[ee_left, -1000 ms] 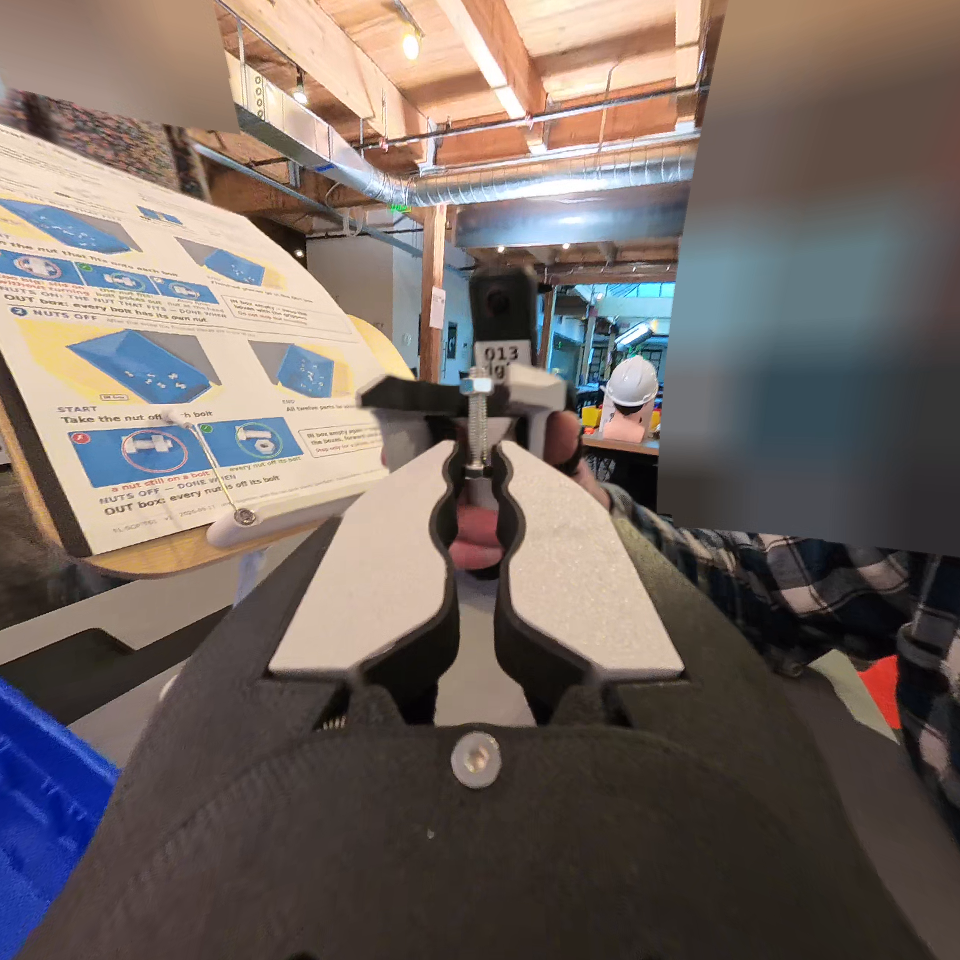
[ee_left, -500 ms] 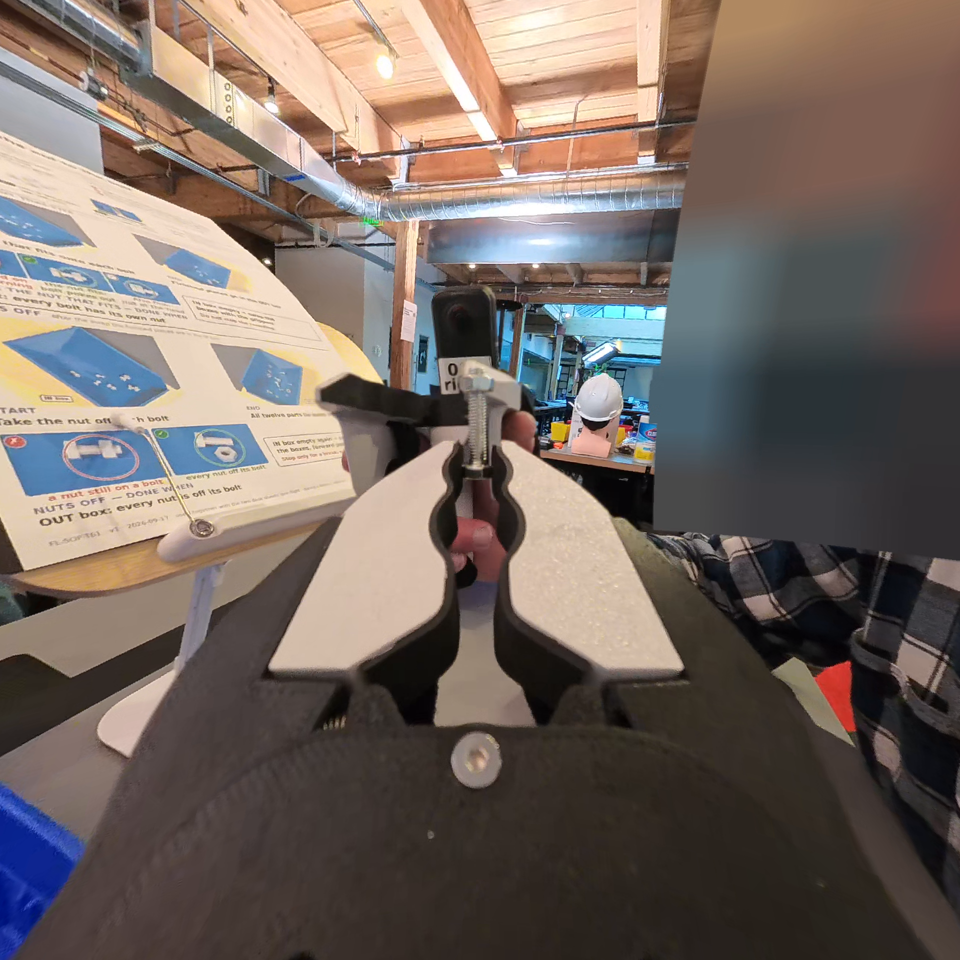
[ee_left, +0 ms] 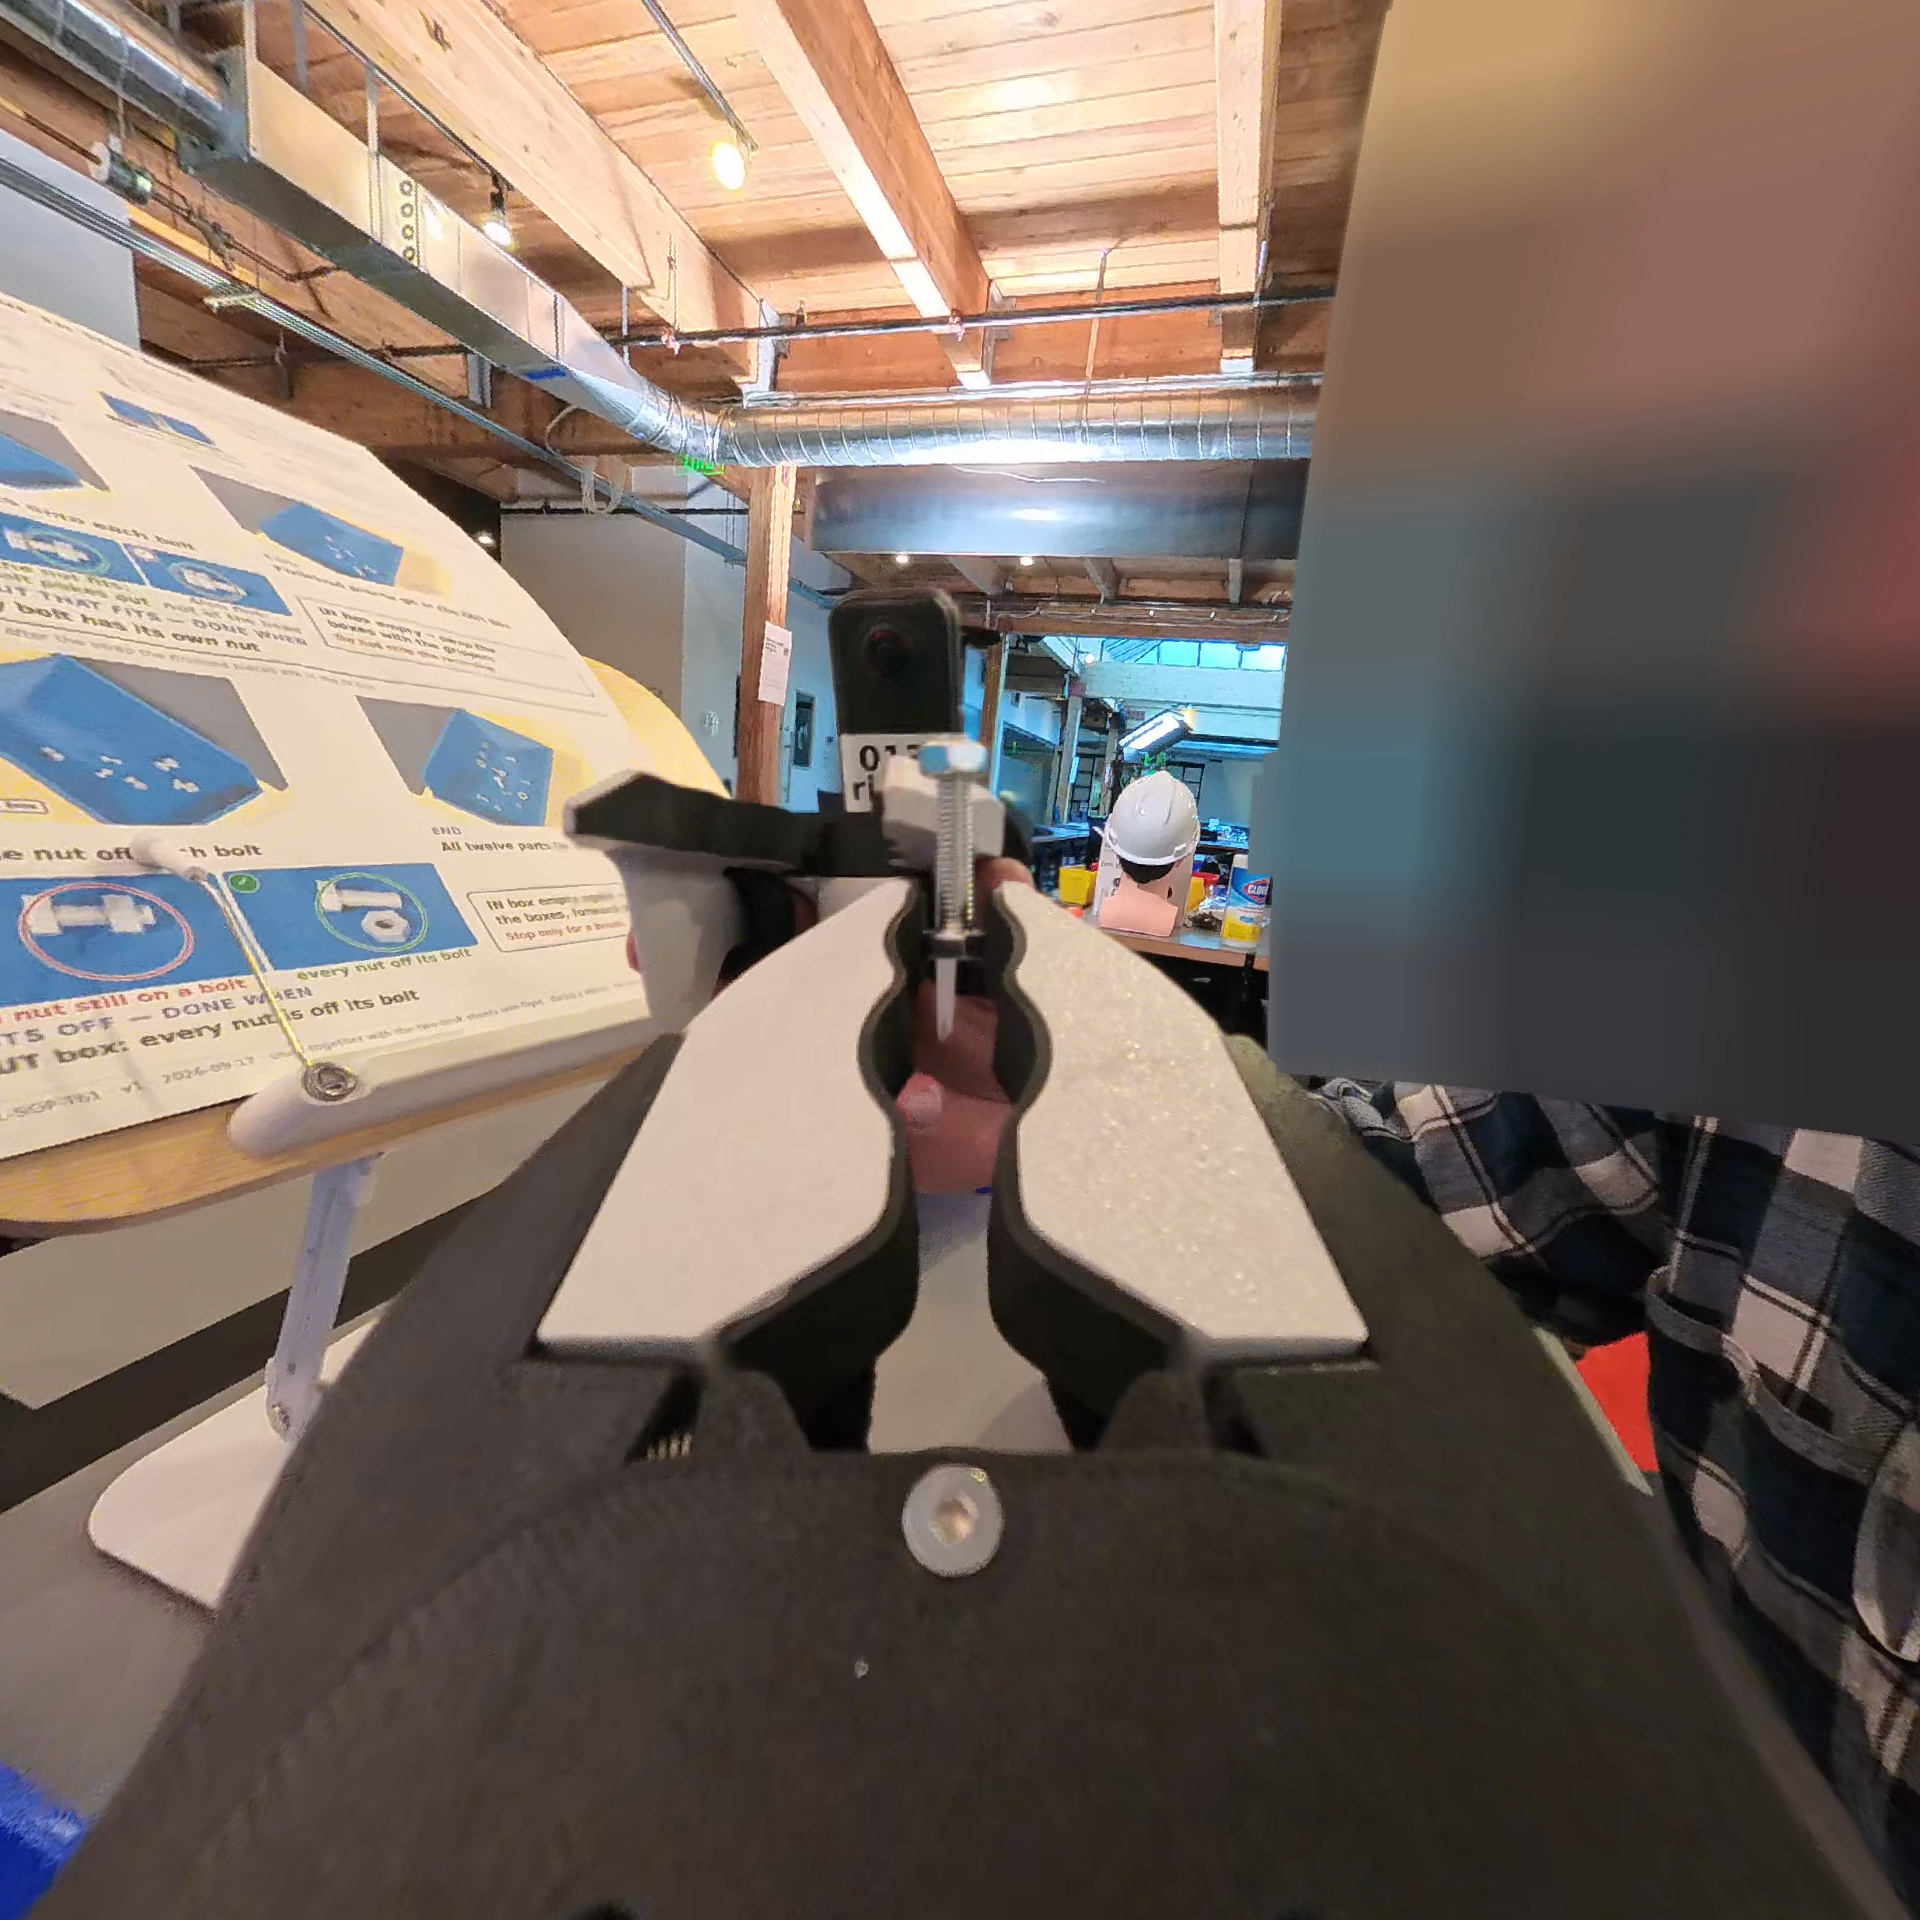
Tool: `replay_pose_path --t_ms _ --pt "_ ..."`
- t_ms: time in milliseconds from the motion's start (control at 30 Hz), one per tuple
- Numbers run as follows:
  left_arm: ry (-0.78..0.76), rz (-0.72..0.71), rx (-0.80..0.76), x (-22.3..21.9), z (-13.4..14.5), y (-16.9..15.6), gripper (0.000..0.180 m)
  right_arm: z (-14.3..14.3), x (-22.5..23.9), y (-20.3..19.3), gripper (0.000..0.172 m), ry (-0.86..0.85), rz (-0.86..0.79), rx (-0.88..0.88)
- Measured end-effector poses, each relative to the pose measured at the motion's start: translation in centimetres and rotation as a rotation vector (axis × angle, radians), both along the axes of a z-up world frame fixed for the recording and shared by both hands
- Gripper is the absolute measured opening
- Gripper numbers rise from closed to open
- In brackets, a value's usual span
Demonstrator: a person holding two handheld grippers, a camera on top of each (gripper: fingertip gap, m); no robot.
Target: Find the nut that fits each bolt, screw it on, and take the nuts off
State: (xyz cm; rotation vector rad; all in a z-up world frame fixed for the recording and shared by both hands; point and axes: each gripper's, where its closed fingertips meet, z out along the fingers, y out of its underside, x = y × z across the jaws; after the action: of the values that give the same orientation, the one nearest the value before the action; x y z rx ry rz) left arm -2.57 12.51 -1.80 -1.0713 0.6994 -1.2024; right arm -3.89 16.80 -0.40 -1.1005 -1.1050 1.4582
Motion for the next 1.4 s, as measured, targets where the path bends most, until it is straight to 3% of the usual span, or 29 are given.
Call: replay_pose_path --t_ms 300,600,867,1167,1400 --pt "0.045 -0.007 -0.020 1.0 -0.9 0.2 0.010 0.4 -1.0 -2.8 0.061 0.003 0.069 0.043" --pt "0.003 -0.002 -0.008 -0.1 -0.1 0.1 0.010 0.3 0.5 0.2 0.061 0.030 0.024 -0.021" --pt "0.033 -0.021 -0.028 1.2 -0.9 0.2 0.010 0.5 -0.9 -2.6 0.061 0.014 0.070 0.038" --pt "0.002 -0.018 -0.006 0.3 -0.1 -0.1 0.010 0.0 0.3 0.2 0.060 0.030 0.030 -0.025" --pt "0.044 -0.026 -0.022 1.4 -1.0 0.0 0.010 0.5 -0.8 -2.6 0.062 0.020 0.075 0.043"
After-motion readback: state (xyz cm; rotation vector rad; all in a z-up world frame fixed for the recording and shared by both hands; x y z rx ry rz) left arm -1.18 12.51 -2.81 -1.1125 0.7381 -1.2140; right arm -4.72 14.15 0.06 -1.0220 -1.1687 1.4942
